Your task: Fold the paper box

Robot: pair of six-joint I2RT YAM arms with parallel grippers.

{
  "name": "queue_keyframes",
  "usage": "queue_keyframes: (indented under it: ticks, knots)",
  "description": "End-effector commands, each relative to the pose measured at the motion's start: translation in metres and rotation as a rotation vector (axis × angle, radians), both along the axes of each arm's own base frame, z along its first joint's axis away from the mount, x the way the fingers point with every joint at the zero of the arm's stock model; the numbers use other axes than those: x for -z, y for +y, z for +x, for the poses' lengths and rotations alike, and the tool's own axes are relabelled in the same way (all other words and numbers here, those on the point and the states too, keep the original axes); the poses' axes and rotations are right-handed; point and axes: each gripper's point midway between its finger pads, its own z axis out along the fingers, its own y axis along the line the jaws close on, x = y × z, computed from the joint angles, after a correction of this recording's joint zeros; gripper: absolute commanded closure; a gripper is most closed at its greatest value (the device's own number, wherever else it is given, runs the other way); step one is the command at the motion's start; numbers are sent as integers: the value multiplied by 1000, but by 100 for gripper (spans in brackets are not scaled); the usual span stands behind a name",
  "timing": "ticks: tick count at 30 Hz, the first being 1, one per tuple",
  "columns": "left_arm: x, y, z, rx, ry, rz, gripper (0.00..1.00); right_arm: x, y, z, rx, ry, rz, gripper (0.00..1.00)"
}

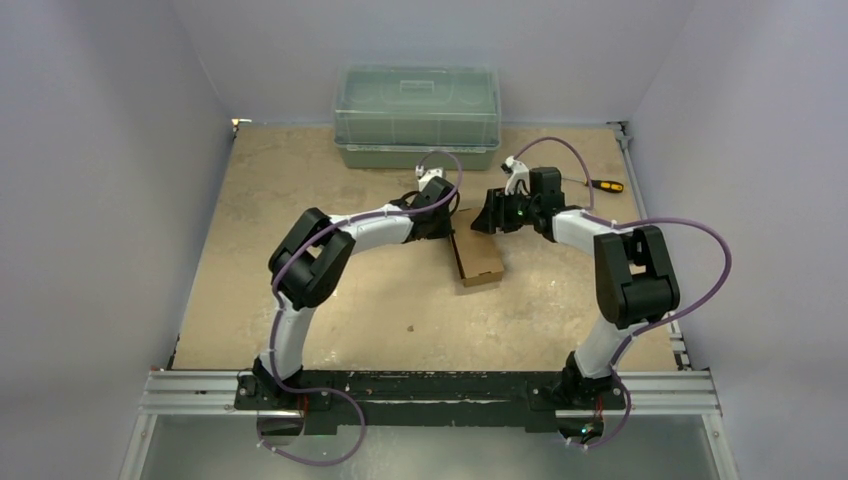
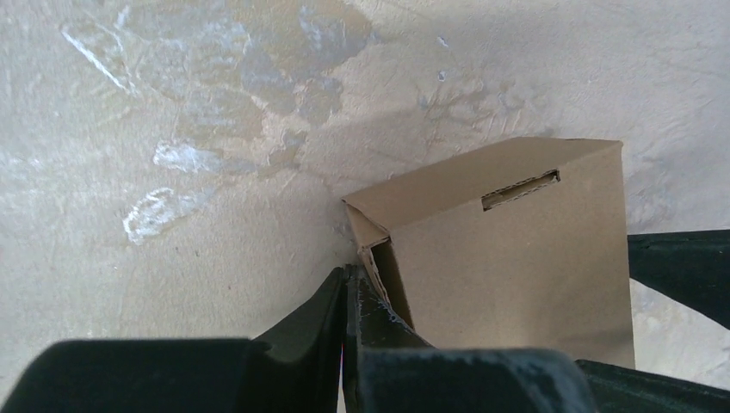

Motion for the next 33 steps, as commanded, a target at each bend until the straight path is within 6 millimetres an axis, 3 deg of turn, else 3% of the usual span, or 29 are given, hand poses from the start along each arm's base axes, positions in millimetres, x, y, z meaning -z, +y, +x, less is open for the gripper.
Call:
queue_keyframes:
  ticks: [1, 4, 11, 16, 22, 26, 33]
  knots:
    - [-51, -58, 8, 162, -80, -138, 100, -25, 38, -15, -159, -62, 32, 39]
    - [-46, -54, 5, 157, -62, -117, 100, -29, 38, -15, -168, -77, 24, 36]
    - [-29, 3, -20, 74, -41, -111, 100, -41, 19, -7, -123, -115, 13, 23]
    - [-40, 27, -32, 58, -80, -139, 100, -45, 20, -6, -126, -122, 24, 18]
    - [-39, 57, -17, -2, -80, -162, 100, -45, 19, 3, -110, -107, 51, 17]
    - [-34, 61, -2, -30, -59, -181, 100, -41, 18, 12, -89, -98, 42, 18]
    - [-33, 39, 13, -4, -39, -232, 100, -29, 7, 28, -6, -84, 0, 21]
